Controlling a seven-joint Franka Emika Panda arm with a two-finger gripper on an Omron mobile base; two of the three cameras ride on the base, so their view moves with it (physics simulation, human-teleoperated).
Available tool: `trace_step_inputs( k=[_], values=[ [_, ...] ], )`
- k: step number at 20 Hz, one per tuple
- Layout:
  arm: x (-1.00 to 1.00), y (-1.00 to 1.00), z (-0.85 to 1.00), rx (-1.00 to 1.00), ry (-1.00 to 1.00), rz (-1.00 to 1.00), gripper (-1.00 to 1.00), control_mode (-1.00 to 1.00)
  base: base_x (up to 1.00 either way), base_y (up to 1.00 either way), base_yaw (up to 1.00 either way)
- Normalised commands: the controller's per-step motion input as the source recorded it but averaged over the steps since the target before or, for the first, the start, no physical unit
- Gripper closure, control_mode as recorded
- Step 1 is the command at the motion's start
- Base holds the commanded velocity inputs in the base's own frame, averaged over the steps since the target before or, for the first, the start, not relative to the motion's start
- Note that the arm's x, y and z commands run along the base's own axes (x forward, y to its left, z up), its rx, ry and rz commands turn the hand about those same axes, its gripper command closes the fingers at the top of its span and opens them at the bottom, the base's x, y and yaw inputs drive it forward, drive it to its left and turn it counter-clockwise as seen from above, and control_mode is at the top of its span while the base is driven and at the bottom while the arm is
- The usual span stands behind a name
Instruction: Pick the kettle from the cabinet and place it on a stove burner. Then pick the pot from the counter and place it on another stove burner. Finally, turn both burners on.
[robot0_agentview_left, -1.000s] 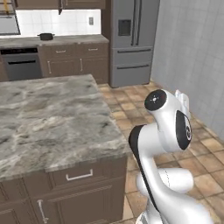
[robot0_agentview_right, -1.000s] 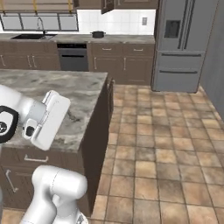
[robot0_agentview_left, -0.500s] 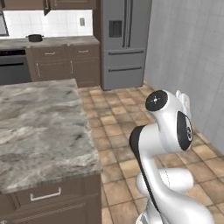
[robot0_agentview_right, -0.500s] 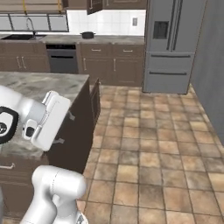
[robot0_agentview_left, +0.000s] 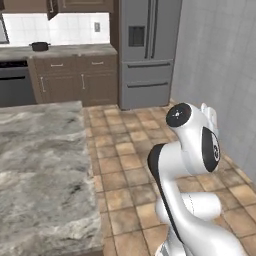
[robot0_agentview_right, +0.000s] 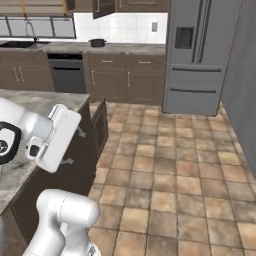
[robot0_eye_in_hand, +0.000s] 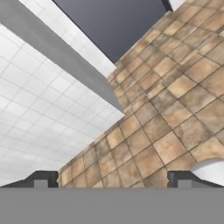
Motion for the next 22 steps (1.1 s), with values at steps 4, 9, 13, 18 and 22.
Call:
trace_step_inputs(
  k=[4, 9, 13, 18, 22],
  values=[
    [0.0, 0.0, 0.0, 0.0, 0.0, 0.0, -1.0, 1.0, 0.89, -0.42, 0.12],
    [0.0, 0.0, 0.0, 0.0, 0.0, 0.0, -1.0, 1.0, 0.9, -0.42, 0.13],
    [0.0, 0.0, 0.0, 0.0, 0.0, 0.0, -1.0, 1.0, 0.87, -0.36, 0.13],
    [0.0, 0.0, 0.0, 0.0, 0.0, 0.0, -1.0, 1.0, 0.82, -0.25, 0.14],
    [0.0, 0.0, 0.0, 0.0, 0.0, 0.0, -1.0, 1.0, 0.78, -0.23, 0.17]
  ],
)
